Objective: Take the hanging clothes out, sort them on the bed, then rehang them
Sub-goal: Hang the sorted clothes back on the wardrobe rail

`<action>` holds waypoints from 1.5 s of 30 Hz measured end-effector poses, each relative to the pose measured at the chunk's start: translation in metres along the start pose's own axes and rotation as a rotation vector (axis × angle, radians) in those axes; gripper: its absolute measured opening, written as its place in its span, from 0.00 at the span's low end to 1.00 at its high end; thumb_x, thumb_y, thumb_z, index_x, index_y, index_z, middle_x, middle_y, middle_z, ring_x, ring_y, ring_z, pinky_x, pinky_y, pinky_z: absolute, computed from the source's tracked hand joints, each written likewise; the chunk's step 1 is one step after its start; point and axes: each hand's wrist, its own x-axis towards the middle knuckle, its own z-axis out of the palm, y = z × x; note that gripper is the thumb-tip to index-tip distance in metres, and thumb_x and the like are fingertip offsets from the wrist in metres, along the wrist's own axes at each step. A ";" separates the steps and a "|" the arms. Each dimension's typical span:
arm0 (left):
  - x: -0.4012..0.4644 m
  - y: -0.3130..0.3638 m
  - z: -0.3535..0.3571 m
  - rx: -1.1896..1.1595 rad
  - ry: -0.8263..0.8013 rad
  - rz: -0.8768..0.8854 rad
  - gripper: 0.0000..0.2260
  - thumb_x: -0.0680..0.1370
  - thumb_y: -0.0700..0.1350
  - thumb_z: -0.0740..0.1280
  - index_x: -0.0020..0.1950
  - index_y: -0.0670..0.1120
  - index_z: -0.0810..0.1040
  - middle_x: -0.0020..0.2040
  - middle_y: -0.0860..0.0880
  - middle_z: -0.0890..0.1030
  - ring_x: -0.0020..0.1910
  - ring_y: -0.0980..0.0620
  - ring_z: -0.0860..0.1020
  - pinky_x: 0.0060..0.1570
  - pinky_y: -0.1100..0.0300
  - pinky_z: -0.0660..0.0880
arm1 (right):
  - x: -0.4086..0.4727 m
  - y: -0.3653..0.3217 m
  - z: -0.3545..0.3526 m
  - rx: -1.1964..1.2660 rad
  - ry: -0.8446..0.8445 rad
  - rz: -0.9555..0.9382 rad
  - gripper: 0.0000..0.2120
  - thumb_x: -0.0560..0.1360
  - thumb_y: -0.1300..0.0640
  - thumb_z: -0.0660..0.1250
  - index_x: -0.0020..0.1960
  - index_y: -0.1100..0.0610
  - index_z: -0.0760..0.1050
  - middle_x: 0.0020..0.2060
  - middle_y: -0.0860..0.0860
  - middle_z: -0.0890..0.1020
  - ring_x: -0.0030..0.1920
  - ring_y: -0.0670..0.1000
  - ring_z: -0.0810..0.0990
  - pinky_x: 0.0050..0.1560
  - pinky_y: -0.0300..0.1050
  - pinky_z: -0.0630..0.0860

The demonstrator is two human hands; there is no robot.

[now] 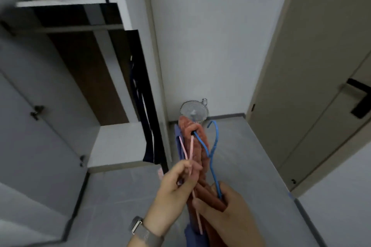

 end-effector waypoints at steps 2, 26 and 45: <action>-0.008 -0.003 -0.038 -0.067 0.130 -0.014 0.13 0.78 0.36 0.62 0.46 0.52 0.81 0.37 0.46 0.77 0.37 0.55 0.75 0.44 0.61 0.73 | 0.003 -0.008 0.022 -0.003 -0.036 -0.013 0.13 0.65 0.63 0.77 0.35 0.56 0.72 0.21 0.43 0.75 0.24 0.38 0.71 0.29 0.28 0.68; 0.045 -0.006 -0.440 -0.228 0.492 -0.088 0.12 0.79 0.36 0.60 0.52 0.50 0.79 0.44 0.45 0.83 0.23 0.59 0.65 0.20 0.67 0.61 | 0.133 -0.081 0.318 -0.136 0.065 -0.029 0.08 0.68 0.59 0.75 0.34 0.55 0.76 0.22 0.46 0.79 0.25 0.45 0.75 0.32 0.41 0.70; 0.308 -0.027 -0.524 -0.217 0.495 -0.209 0.15 0.81 0.35 0.56 0.63 0.47 0.74 0.48 0.48 0.81 0.23 0.62 0.68 0.20 0.67 0.62 | 0.407 -0.176 0.381 -0.233 -0.005 -0.165 0.18 0.72 0.61 0.67 0.25 0.56 0.66 0.22 0.49 0.67 0.26 0.47 0.65 0.31 0.40 0.63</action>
